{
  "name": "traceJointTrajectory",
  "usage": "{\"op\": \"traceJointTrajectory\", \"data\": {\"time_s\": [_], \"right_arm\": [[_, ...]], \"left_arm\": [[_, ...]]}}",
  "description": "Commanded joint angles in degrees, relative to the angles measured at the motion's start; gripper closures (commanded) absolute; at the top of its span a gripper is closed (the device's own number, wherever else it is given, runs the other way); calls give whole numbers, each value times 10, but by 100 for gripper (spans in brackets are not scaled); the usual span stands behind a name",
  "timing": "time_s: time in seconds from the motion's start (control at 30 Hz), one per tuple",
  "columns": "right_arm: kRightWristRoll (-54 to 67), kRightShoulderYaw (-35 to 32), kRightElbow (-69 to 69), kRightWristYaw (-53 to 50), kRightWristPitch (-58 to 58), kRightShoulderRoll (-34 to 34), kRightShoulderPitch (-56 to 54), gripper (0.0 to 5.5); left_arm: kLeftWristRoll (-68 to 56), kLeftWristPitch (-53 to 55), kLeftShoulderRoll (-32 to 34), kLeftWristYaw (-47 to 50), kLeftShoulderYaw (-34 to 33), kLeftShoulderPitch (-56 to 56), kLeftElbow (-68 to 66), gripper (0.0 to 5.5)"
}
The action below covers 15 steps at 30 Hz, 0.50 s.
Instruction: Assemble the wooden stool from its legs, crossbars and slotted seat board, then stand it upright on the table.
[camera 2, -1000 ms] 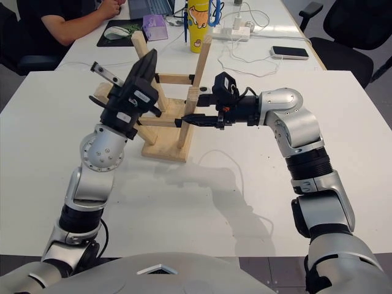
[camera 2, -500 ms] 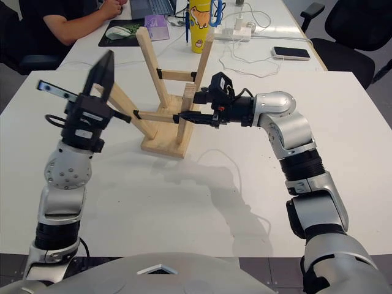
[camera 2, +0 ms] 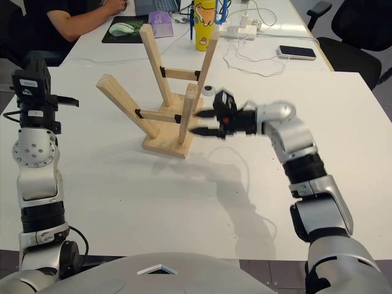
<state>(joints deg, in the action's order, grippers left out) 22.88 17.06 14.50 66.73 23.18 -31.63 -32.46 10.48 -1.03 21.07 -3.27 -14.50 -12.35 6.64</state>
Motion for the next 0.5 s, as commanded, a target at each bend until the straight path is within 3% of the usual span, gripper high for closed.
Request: {"op": "traceJointTrajectory", "data": {"time_s": [0.03, 0.23, 0.37, 0.5], "right_arm": [[14, -48, -11, -7, -3, 17, -34, 215], [-62, -43, 5, -49, -39, 1, 26, 121], [-128, -41, 48, -154, -72, 35, 83, 118], [-129, -89, 47, -284, -73, 110, 134, 118]], "left_arm": [[-10, -6, -6, -9, 16, 29, -23, 550], [7, 46, 3, -78, 97, 37, -116, 550], [41, 31, 14, -113, 163, 0, -196, 550], [60, 4, 4, -115, 202, -46, -224, 550]]}}
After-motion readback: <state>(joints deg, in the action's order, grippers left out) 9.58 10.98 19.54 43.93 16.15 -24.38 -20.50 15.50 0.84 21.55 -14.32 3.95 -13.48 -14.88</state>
